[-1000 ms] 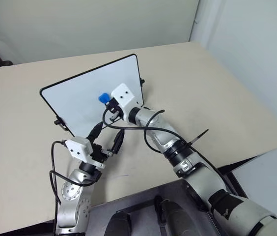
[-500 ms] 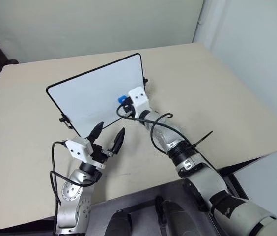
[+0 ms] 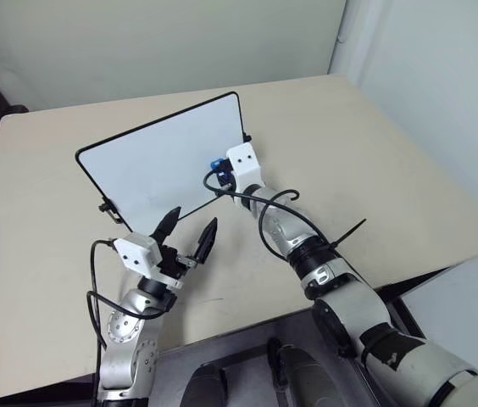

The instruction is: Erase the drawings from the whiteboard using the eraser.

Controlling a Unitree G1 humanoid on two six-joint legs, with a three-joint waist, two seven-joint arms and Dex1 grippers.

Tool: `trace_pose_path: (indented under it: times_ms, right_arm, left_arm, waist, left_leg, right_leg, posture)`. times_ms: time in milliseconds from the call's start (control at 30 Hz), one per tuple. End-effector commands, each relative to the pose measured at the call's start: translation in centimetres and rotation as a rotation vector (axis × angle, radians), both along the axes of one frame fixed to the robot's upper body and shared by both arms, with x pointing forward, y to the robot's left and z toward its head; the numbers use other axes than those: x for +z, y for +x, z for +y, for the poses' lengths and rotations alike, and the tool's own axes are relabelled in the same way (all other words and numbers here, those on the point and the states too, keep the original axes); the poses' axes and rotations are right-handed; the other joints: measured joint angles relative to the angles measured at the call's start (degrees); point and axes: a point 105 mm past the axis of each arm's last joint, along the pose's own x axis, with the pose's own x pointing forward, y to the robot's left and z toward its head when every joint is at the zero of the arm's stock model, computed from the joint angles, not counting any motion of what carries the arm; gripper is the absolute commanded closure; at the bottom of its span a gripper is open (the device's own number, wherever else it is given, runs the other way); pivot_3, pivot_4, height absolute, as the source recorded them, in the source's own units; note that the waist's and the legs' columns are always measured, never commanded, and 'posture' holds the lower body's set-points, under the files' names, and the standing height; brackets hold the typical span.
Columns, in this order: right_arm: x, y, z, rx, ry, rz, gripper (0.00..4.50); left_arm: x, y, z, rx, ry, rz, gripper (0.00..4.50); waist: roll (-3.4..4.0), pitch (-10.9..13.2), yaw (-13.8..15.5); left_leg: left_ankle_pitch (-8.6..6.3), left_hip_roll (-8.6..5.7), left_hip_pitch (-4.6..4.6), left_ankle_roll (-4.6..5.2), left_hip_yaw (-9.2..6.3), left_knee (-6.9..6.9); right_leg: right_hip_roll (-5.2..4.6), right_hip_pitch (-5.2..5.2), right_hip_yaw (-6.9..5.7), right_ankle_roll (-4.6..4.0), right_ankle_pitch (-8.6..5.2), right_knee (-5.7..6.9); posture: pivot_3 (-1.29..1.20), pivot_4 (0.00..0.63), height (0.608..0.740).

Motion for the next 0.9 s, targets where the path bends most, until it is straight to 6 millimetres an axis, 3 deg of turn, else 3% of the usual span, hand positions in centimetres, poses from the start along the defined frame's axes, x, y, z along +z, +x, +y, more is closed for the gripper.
trace_pose_path:
  times_ms: [33, 200, 333, 467, 700, 900]
  right_arm:
    - [2.3, -3.8, 5.2, 0.225, 0.069, -0.059, 4.05]
    - [1.2, -7.1, 7.4, 0.427, -0.007, -0.077, 4.05]
    - [1.2, -8.0, 7.8, 0.479, -0.032, -0.103, 4.05]
    - [2.3, -5.9, 6.2, 0.357, 0.018, -0.109, 4.05]
    - [3.1, -1.3, 1.2, 0.064, 0.091, -0.077, 4.05]
    - [3.5, 0.5, -2.5, -0.08, 0.119, -0.074, 4.05]
  left_arm:
    - [0.8, -0.1, -0.2, -0.009, 0.0, -0.04, 0.0]
    - [0.9, 0.0, -0.3, -0.007, 0.004, -0.042, 0.0]
    - [0.9, 0.0, -0.2, -0.005, 0.002, -0.044, 0.0]
    - [1.0, 0.0, -0.1, -0.001, -0.002, -0.045, 0.0]
    - [1.1, 0.2, 0.0, -0.005, -0.006, -0.045, 0.0]
    - [1.1, 0.5, -0.3, -0.03, -0.008, -0.047, 0.0]
  waist:
    - [0.0, 0.0, -0.28]
    - [0.0, 0.0, -0.3]
    - [0.0, 0.0, 0.05]
    - [0.0, 0.0, 0.37]
    - [-0.01, 0.0, 0.59]
    - [-0.01, 0.0, 0.58]
  left_leg:
    - [-0.02, 0.01, 0.0, -0.01, 0.0, 0.0]
    - [-0.09, 0.03, -0.01, -0.02, 0.0, -0.02]
    - [-0.14, 0.02, -0.02, -0.1, 0.0, 0.0]
    - [-0.19, 0.0, -0.04, -0.18, 0.01, 0.03]
    - [-0.21, 0.0, -0.02, -0.15, 0.01, 0.08]
    - [-0.13, 0.0, 0.0, -0.01, 0.01, 0.11]
  right_leg:
    - [0.01, -0.01, -0.02, 0.0, 0.0, 0.0]
    - [0.07, -0.05, -0.06, 0.0, -0.05, -0.02]
    - [0.04, 0.0, -0.03, 0.05, -0.09, -0.09]
    - [-0.03, 0.03, -0.01, 0.12, -0.15, -0.1]
    - [-0.04, 0.03, 0.02, 0.06, -0.13, -0.05]
    - [-0.03, 0.04, 0.02, 0.0, -0.01, -0.01]
  posture:
    - [0.0, 0.15, 0.74]
    - [0.0, 0.15, 0.74]
    - [0.0, 0.15, 0.74]
    - [0.0, 0.15, 0.74]
    - [0.0, 0.15, 0.74]
    - [0.0, 0.15, 0.74]
